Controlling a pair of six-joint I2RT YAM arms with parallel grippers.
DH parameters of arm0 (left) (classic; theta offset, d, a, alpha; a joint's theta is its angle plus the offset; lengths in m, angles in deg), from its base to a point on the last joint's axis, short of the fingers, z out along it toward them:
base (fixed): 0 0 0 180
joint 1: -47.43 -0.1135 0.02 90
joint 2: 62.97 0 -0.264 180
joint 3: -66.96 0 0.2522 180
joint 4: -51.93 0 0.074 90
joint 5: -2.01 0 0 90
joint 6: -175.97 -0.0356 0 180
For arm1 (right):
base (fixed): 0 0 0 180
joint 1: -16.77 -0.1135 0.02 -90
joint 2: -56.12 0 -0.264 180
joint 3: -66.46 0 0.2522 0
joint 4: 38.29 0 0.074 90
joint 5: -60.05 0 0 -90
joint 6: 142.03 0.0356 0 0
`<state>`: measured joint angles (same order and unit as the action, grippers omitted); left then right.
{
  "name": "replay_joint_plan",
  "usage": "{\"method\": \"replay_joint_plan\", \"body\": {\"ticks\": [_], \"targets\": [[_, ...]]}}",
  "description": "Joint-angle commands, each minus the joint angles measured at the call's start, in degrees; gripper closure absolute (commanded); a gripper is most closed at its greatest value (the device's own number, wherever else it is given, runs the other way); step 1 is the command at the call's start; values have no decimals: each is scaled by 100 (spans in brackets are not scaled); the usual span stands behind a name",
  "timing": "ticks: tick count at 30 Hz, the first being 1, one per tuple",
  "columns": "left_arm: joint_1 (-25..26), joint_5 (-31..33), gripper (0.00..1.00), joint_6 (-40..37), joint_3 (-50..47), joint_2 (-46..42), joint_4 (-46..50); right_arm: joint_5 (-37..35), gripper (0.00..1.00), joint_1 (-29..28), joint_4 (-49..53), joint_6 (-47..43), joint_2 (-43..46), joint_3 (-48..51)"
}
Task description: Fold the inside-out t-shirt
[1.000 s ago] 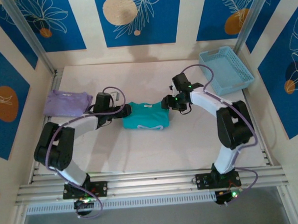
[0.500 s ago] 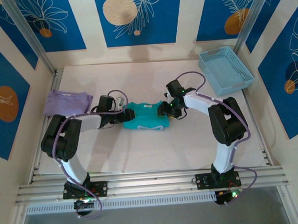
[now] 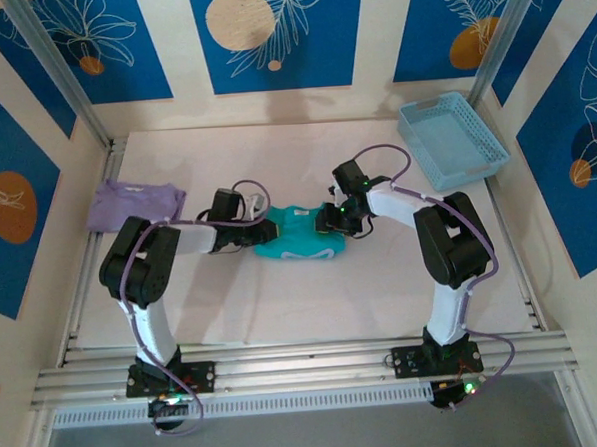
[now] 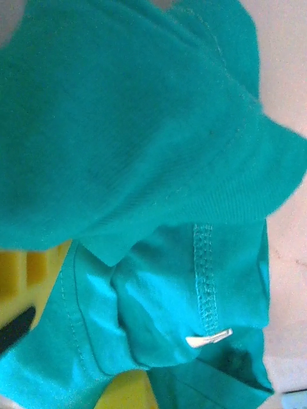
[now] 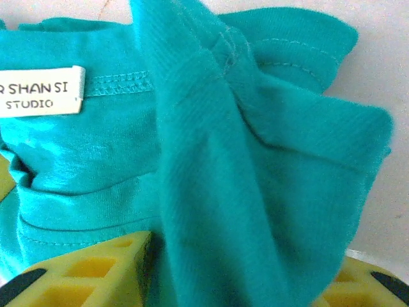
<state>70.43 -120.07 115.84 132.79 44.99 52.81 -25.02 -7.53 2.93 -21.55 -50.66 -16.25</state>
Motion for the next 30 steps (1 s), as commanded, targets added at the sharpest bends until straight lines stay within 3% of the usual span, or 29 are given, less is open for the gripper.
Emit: {"method": "replay_joint_plan", "body": {"ticks": [1, 8, 15, 21, 30], "targets": [[22, 86, 100, -189, 107, -142, 76, 90, 53, 57, -8, -5, 95, 38], [-216, 786, 100, -1419, 237, -1267, 1269, -431, 39, 262, -211, -355, 1558, 746], [-335, 1758, 100, -2825, 626, -2337, 2553, -441, 37, 210, -1205, -359, 2899, 1804], [-475, 3176, 100, -4057, 1694, -2621, 3889, -332, 37, 118, -1612, -445, 3190, 2146], [-1406, 3744, 100, -5063, 2893, -2684, 4825, 82, 37, 115, -2040, -396, 3038, 2343]]}}
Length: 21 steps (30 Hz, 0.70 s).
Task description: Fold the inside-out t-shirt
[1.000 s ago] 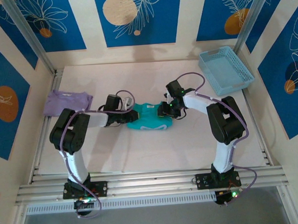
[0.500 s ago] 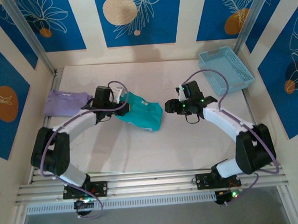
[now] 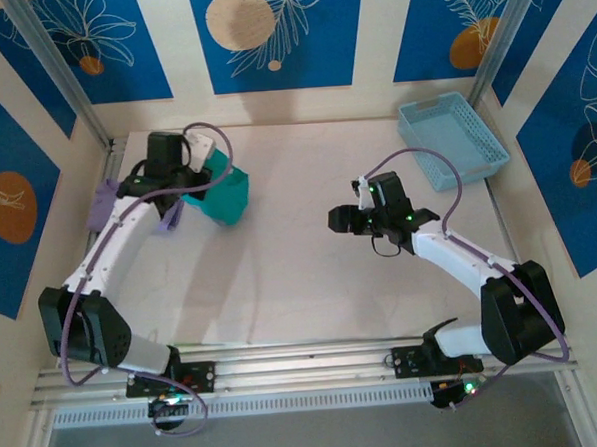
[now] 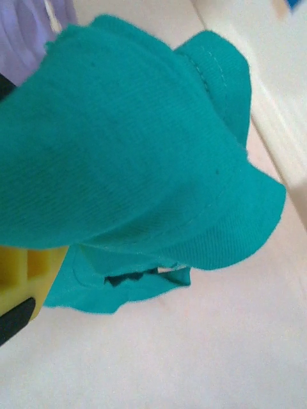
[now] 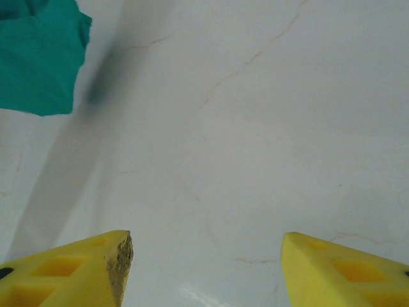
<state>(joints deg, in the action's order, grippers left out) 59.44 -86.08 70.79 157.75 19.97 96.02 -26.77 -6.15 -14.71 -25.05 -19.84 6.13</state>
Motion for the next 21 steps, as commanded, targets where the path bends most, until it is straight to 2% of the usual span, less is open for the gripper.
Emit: {"method": "replay_joint_plan", "body": {"ticks": [1, 7, 12, 14, 16, 18, 21], "targets": [[-474, 303, 100, -642, 479, -188, 587, 285, 37, -23, -298, -27, -53, 129], [-1540, -154, 100, -878, 591, -166, 674, 352, 37, -20, -363, 7, 0, 173], [-2240, -305, 100, -918, 489, 379, 395, 350, 37, -20, -367, 0, -18, 176], [-2427, -39, 100, -885, 402, 692, 57, 341, 37, -21, -342, -9, -9, 172], [-2557, 636, 100, -737, 331, 1075, -544, 323, 37, -29, -313, -24, 2, 172], [-2636, 997, 90, -673, 353, 1515, -1022, 284, 37, -36, -302, -34, 35, 174], [-2655, 1983, 88, -612, 744, 2371, -1362, 203, 37, -71, -217, -71, 80, 136]]}}
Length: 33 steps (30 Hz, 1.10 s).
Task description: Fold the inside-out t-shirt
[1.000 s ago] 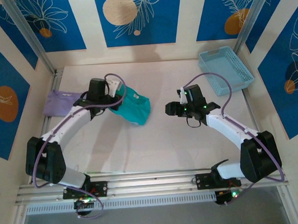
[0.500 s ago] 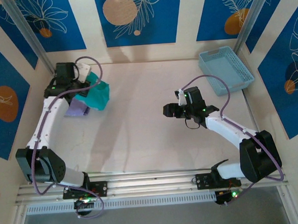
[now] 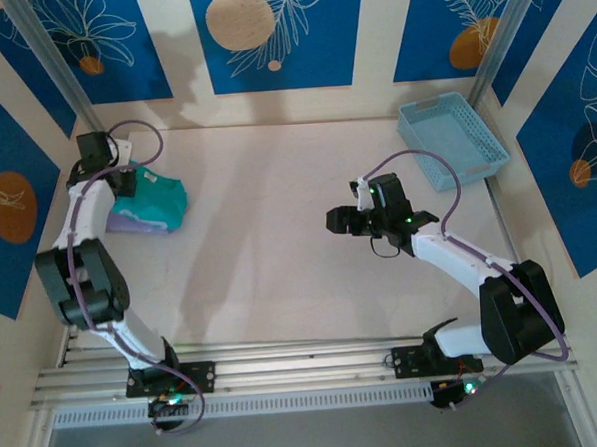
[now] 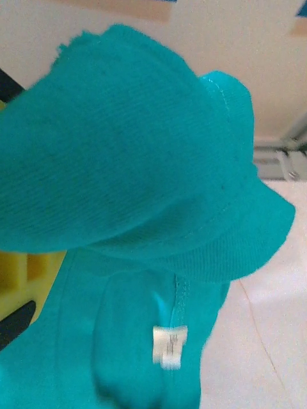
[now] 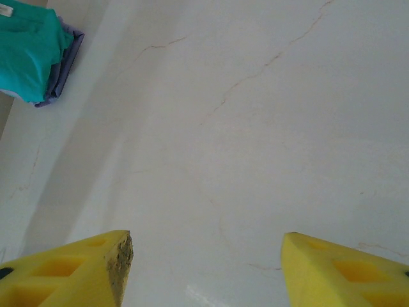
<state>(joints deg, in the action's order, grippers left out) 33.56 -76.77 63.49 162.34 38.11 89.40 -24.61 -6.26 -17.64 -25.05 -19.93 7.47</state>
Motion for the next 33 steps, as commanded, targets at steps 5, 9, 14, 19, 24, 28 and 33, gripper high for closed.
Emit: {"method": "replay_joint_plan", "body": {"ticks": [5, 9, 14, 19, 24, 28, 33], "targets": [[-77, 2458, 47, 233, 1520, 1716, -222, -422, 37, -97, 369, -217, 277, -63], [-58, 2716, 21, 820, 2191, 1763, 791, -1487, 30, -97, 975, -500, 543, -154], [-48, 1695, 11, 2058, 1093, 122, 1014, -2714, 12, -85, 1387, -890, 907, -221], [-51, 76, 0, 3240, -1080, -2319, 75, -3033, 5, -81, 1446, -1020, 1050, -523], [-47, -973, 0, 4313, -2908, -4236, -830, -3606, 2, 67, 1394, -1041, 1106, -661], [-35, -1197, 0, 4597, -4210, -5301, -1556, -4052, 0, 287, 571, -1361, 1314, -71], [18, -442, 0, 4742, -5804, -5789, -3219, -4066, 1, 835, -1082, -1551, 1397, 1092]]}}
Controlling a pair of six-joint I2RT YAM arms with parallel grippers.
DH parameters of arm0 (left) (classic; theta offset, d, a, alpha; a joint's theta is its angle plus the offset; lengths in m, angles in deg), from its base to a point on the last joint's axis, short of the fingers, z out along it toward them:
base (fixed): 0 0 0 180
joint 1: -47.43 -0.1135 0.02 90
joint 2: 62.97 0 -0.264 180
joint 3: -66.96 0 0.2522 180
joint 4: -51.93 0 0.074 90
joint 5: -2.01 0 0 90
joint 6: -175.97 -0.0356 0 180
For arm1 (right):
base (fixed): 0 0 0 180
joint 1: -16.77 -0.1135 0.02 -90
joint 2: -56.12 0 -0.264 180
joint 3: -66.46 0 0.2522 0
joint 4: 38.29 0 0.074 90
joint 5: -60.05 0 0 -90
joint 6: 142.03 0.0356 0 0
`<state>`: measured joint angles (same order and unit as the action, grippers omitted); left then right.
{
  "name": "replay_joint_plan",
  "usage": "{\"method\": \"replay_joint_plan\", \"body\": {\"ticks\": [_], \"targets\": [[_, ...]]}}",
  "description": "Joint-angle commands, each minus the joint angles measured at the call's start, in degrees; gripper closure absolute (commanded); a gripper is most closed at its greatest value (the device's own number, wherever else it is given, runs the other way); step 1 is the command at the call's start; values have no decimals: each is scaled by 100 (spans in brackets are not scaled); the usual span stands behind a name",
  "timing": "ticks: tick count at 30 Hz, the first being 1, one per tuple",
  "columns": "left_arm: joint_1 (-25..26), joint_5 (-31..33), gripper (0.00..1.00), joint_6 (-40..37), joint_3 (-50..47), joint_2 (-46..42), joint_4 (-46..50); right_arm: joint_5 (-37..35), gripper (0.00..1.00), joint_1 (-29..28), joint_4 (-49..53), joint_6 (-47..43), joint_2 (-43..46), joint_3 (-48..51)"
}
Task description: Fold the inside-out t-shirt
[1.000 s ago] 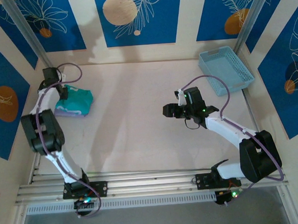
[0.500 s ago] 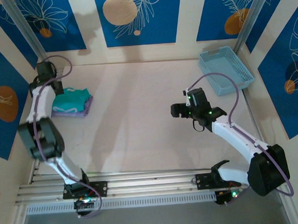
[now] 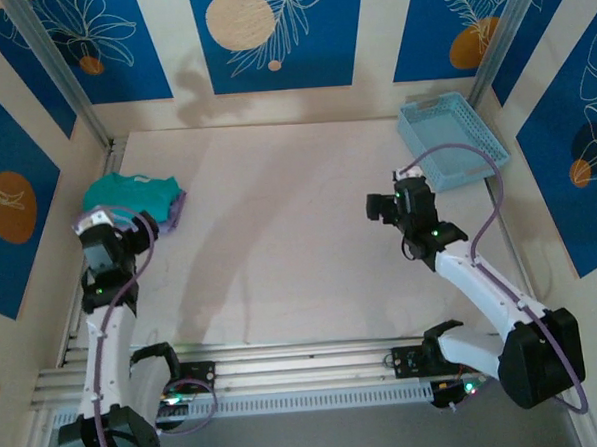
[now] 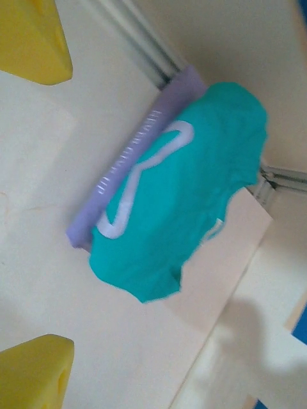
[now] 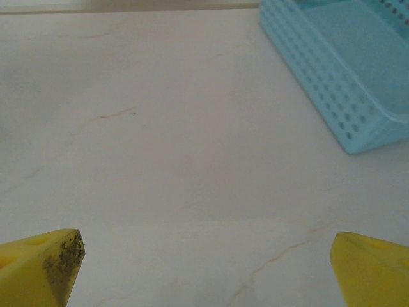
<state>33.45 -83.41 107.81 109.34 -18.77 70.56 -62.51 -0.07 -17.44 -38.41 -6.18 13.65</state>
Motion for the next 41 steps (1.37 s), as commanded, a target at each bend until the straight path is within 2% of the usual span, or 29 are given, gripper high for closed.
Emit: {"method": "replay_joint_plan", "body": {"ticks": [1, 5, 7, 10, 11, 14, 18, 19, 20, 21, 22, 23, 24, 26, 31, 41], "targets": [[58, 286, 0, 243, -746, 1, -1746, -199, 1, 324, -1484, -252, -11, 702], [200, 15, 0, -39, -1143, 843, -3103, -9, 1, 543, -3149, -834, -280, 1480], [498, 48, 0, -462, -1204, 1460, -3718, 182, 1, 686, -3660, -1077, -522, 1663], [1332, 688, 0, -1790, -1271, 2358, -4721, 613, 1, 931, -4218, -1066, -757, 1895], [1499, 833, 0, -2019, -1258, 2607, -4940, 756, 1, 1023, -4472, -995, -825, 1986], [1653, 464, 0, -2080, -1351, 3401, -6016, 1133, 1, 1208, -5029, -896, -1105, 2133], [1828, 219, 0, -2379, -1238, 4556, -6931, 1588, 1, 1297, -5742, -773, -1583, 2175], [1886, 292, 0, -2445, -1168, 4608, -6835, 1616, 1, 1304, -5972, -801, -1813, 2165], [1888, 309, 0, -2409, -1027, 4421, -6210, 1627, 1, 1315, -6168, -794, -2014, 2165], [1890, 338, 0, -2396, -899, 4401, -5981, 1619, 1, 1326, -6340, -783, -2266, 2149], [1885, 389, 0, -2400, -858, 4516, -6118, 1557, 1, 1332, -6445, -768, -2491, 2080], [1889, 452, 0, -2369, -803, 4501, -5949, 1445, 1, 1324, -6336, -744, -2587, 1969], [1887, 509, 0, -2342, -730, 4475, -5772, 1384, 1, 1330, -5559, -661, -2492, 1680], [1889, 518, 0, -2361, -763, 4495, -5902, 1772, 1, 1544, -5733, -565, -2513, 1711], [1886, 692, 0, -2293, -924, 4500, -6206, 1722, 1, 1511, -5638, -596, -2497, 1672], [1894, 735, 0, -2281, -802, 4492, -5970, 1688, 1, 1482, -5619, -614, -2497, 1662]]}}
